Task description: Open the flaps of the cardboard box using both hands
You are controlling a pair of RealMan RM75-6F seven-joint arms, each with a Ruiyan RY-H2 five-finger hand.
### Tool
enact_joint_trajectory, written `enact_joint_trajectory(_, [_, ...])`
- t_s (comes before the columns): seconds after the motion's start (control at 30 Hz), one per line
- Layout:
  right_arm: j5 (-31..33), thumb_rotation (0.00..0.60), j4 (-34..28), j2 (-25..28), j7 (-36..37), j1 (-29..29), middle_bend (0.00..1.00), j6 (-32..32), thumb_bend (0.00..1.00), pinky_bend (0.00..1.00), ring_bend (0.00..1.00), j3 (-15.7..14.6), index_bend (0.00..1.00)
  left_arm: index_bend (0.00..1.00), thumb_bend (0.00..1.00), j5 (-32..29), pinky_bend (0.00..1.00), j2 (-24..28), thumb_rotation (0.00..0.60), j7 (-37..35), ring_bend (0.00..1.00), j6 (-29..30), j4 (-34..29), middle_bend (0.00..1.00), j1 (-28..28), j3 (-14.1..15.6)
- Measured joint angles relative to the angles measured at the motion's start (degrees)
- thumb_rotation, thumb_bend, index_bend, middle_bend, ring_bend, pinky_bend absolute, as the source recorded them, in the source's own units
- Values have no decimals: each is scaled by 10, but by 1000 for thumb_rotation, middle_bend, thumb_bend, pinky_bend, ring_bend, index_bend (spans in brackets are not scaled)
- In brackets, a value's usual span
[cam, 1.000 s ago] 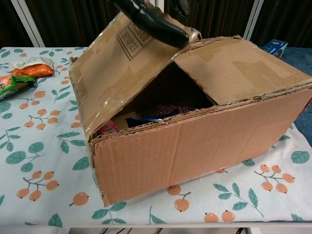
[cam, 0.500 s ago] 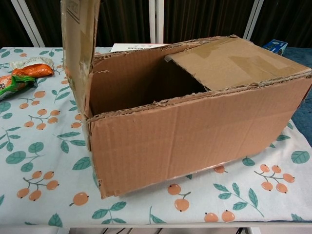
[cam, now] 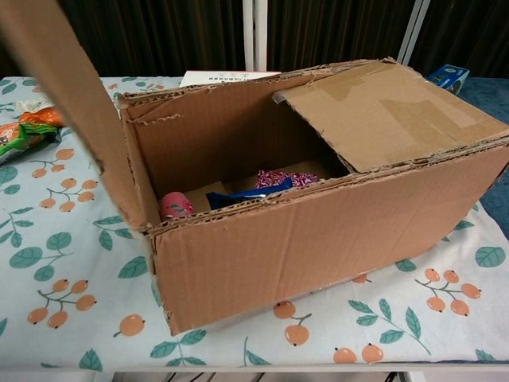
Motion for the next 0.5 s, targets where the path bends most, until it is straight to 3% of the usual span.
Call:
enact_joint_trajectory(0.23, [-10,600,-9,-2,-14,5,0,-11,581,0,0,-6,0,653,0,12,177,19,12,-14,106,49,32,377,54,26])
enact_joint_trajectory(0.33, [-21,600,-13,-2,-23,10,0,-19,581,0,0,-9,0,567,0,6,177,21,6,-18,107,71,47,361,75,31])
enact_joint_trajectory(0.37, [-28,600,-15,-1,-25,13,0,-23,581,0,0,-10,0,462,0,2,177,21,20,-17,107,75,52,338,82,33])
enact_joint_trajectory(0.4, [-35,600,-16,0,-27,17,0,-26,581,0,0,-10,0,384,0,-3,177,20,54,-15,107,78,56,318,89,35])
enact_joint_trajectory(0.47, [-55,600,-21,2,-31,27,0,-37,582,0,0,-12,0,153,0,-19,178,16,257,0,107,85,65,236,105,38])
enact_joint_trajectory(0.5, [-64,600,-24,4,-33,34,0,-44,587,0,0,-12,0,91,1,-27,178,13,340,9,107,88,68,198,111,39])
